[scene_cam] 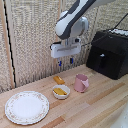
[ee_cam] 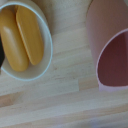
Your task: Bring your hand's grasp to the bread. Hold the bread tenderly using the grip of your hand. Carefully pick up the bread and hover it over the white plate. Politely place it atop the plate.
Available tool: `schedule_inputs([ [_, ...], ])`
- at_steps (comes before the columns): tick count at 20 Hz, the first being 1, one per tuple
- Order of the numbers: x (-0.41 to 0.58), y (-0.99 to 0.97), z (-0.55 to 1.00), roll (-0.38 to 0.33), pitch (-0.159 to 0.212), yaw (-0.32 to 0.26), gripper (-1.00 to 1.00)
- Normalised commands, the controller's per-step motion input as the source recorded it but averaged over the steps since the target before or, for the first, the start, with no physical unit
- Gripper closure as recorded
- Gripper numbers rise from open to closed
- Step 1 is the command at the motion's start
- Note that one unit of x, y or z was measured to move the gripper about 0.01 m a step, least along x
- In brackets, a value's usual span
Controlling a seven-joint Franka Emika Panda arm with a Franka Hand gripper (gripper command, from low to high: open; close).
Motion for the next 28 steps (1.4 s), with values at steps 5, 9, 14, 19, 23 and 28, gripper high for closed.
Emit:
schedule_inputs([
  [5, 0.599, -0.06, -0.25, 0.000, 0.066, 0.006, -1.00],
  [9, 0.496, -0.14, -0.29, 0.000, 0.026, 0.006, -1.00],
  [14, 0.336, -0.12, -0.33, -0.008, -0.020, 0.011, -1.00],
  [19, 0.181, -0.09, -0.39, -0.022, -0.084, 0.010, -1.00],
  [23, 0.132, -0.06, -0.38, -0.022, -0.103, 0.020, -1.00],
  [28, 0.141, -0.03, -0.32, -0.037, -0.088, 0.025, -1.00],
])
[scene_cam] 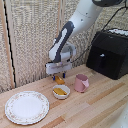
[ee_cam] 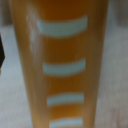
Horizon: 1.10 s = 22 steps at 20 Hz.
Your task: Bring your hand's grasp to the bread. Hold the bread tenderly using the grip of your hand. Carefully pick up the bread and hover it over the white plate. Politely place it atop the plate.
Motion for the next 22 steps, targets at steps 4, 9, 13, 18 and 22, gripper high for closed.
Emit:
schedule_inputs([
  [4, 0.116, -0.01, -0.06, -0.003, -0.011, 0.014, 1.00],
  [9, 0.003, 0.00, 0.00, 0.000, 0.003, -0.003, 1.00],
  [13, -0.151, 0.01, 0.01, -0.003, -0.036, -0.002, 1.00],
  [18, -0.049, 0.01, 0.27, 0.008, -0.029, -0.007, 1.00],
  [22, -0.024, 0.00, 1.00, 0.044, 0.041, 0.000, 1.00],
])
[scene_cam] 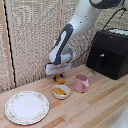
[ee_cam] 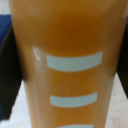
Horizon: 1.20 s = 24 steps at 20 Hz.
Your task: Bring your hand's grasp to the bread. Hold the bread tenderly using the grip of your hand. Carefully pick up the bread and hover it over the white plate. Politely place it atop the plate.
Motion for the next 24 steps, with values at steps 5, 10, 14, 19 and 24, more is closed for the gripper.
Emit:
schedule_inputs([
  [5, -0.065, 0.25, 0.90, 0.049, 0.084, 0.004, 1.00],
  [10, -0.216, 0.62, 0.67, 0.060, 0.066, 0.000, 1.00],
  [14, -0.411, 0.84, 0.32, 0.009, 0.009, 0.000, 1.00],
  [19, -0.461, 0.88, 0.21, 0.000, 0.000, 0.000, 1.00],
  [24, -0.426, 0.92, 0.06, 0.000, -0.002, 0.000, 1.00],
])
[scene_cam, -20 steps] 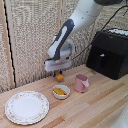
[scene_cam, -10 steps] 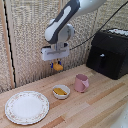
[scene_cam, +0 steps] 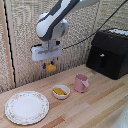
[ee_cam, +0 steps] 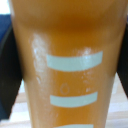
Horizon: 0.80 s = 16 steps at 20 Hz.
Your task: Bring your hand's grasp to the bread. Hold the bread tenderly using the grip of your hand. Carefully pick up the bread and hover it over the white plate. Politely place it atop the plate.
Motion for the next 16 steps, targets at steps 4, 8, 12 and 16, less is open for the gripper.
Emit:
schedule_inputs([
  [4, -0.352, 0.98, -0.21, 0.000, -0.025, 0.000, 1.00],
  [8, -0.302, 1.00, -0.45, 0.000, -0.033, 0.000, 1.00],
  [12, -0.246, 0.98, -0.60, -0.019, -0.016, 0.000, 1.00],
  [16, -0.142, 0.83, -0.68, -0.109, -0.012, 0.000, 1.00],
])
